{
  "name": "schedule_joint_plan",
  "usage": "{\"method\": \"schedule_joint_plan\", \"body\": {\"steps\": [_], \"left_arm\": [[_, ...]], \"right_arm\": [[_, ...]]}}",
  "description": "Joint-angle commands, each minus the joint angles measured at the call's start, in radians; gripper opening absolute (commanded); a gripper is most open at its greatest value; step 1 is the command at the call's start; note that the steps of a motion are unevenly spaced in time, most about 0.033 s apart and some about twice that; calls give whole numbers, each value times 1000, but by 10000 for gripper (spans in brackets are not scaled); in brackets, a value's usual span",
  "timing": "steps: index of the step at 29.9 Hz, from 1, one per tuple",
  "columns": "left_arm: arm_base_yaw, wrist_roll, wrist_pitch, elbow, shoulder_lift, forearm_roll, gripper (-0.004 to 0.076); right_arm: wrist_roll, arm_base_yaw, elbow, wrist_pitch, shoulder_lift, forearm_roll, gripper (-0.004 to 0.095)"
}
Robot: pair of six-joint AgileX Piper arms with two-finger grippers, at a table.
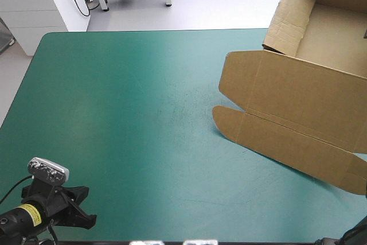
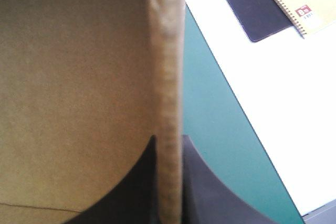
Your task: Fold the box
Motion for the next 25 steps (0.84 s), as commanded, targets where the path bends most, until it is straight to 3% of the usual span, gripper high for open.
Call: {"method": "schedule_joint_plan", "body": {"steps": [1, 10, 19, 22, 25], "left_arm": [[-5, -5, -57, -24, 7, 0, -8], [-5, -5, -39, -24, 7, -15, -8], [-5, -5, -38, -24, 7, -27, -8], [-5, -5, -38, -24, 7, -27, -8], [-5, -5, -33, -24, 7, -27, -8]], "right_arm": [[-26, -53, -4, -5, -12, 4, -21], [-37, -117, 104, -5, 46, -151, -19], [-27, -124, 133, -5, 81, -131, -11], [-63, -124, 133, -5, 81, -95, 63], [-99, -124, 133, -5, 81, -74, 247]]}}
